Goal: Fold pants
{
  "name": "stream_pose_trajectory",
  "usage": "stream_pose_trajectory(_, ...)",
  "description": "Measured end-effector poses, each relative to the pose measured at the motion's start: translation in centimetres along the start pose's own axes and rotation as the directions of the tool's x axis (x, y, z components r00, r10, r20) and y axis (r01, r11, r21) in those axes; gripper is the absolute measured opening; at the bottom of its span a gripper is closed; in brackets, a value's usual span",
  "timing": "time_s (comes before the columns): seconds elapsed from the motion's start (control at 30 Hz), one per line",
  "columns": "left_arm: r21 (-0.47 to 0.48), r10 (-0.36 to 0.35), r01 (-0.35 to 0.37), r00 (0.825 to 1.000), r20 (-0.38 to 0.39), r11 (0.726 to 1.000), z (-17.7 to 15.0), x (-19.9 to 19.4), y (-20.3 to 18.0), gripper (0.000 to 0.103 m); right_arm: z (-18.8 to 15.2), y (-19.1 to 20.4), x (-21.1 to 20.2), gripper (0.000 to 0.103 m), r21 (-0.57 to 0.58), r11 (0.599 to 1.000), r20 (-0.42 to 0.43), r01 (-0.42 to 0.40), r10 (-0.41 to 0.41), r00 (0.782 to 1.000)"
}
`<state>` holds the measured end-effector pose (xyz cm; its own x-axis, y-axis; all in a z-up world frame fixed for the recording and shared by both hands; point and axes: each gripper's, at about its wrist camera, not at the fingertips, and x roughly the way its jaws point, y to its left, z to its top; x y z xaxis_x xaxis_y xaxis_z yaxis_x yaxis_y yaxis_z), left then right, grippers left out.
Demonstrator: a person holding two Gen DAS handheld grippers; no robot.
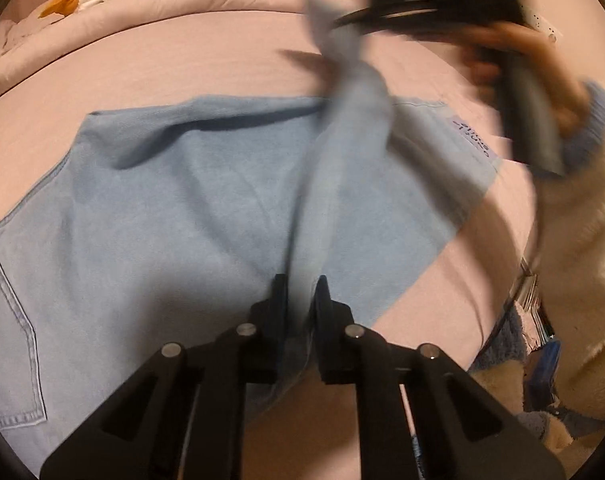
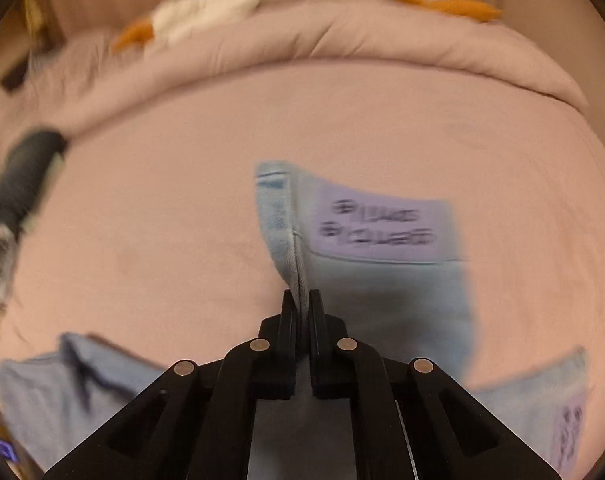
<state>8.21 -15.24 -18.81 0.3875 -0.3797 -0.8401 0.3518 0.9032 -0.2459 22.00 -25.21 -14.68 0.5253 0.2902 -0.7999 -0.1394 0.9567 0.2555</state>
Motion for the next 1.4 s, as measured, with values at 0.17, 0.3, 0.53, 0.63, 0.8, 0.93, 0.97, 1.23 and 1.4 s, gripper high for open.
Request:
stream_pose_trajectory(0.17,0.05,0.013,-0.012,1.0,0.0,0.999,-1.7,-0.6,-1.2,0.012,-5.3,-6.3,-10.4,0.005,0.143,0.983,0.226,-0.113,0.079,0.971)
stream_pose_trajectory(0.3,0.093,0.042,-0.042,0.999,-0.004,0.995,-2.5,-0.7,-1.6,0.013,-10.8,-11.9,-12.7,0.005,0.278,0.951,0.257,-0.139,0.066,0.964)
stream_pose_trajectory(0.53,0.129,0.089,-0.085,0.996,-0.025,0.988,-1.7,0.5,-2.5,0.015,-20.1,-18.0,-8.8,0.01,0.558,0.779,0.24,-0.286,0.178,0.954)
stream_pose_trajectory(0.63,0.135,0.106,-0.102,0.994,-0.022,0.986,-1.5,-0.1,-1.9,0.015,-20.6,-19.1,-8.5,0.039,0.616,0.684,0.345,-0.39,0.21,0.915)
stream_pose_trajectory(0.8,0.108,0.121,-0.12,0.993,-0.006,0.987,-1.6,-0.7,-1.5,0.014,-18.8,-20.1,-8.3,0.022,0.674,0.667,0.324,-0.317,0.118,0.939)
stream_pose_trajectory(0.93,0.089,0.147,-0.149,0.989,0.018,0.985,-1.7,-1.0,-1.7,0.013,-15.1,-19.1,-9.6,0.006,0.6,0.757,0.295,-0.259,0.091,0.951)
stream_pose_trajectory(0.97,0.084,0.153,-0.155,0.988,0.029,0.984,-1.7,-1.1,-1.8,0.013,-14.0,-18.7,-10.3,0.006,0.568,0.781,0.309,-0.26,0.09,0.947)
stream_pose_trajectory(1.23,0.118,0.205,-0.211,0.977,0.058,0.97,-2.6,-0.7,-2.9,0.018,-11.3,-18.1,-13.7,0.005,0.446,0.84,0.458,-0.309,0.083,0.885)
stream_pose_trajectory(1.4,0.146,0.264,-0.27,0.963,0.059,0.952,-2.9,-0.7,-2.6,0.043,-16.6,-22.3,-7.1,0.005,0.624,0.752,0.247,-0.211,0.067,0.967)
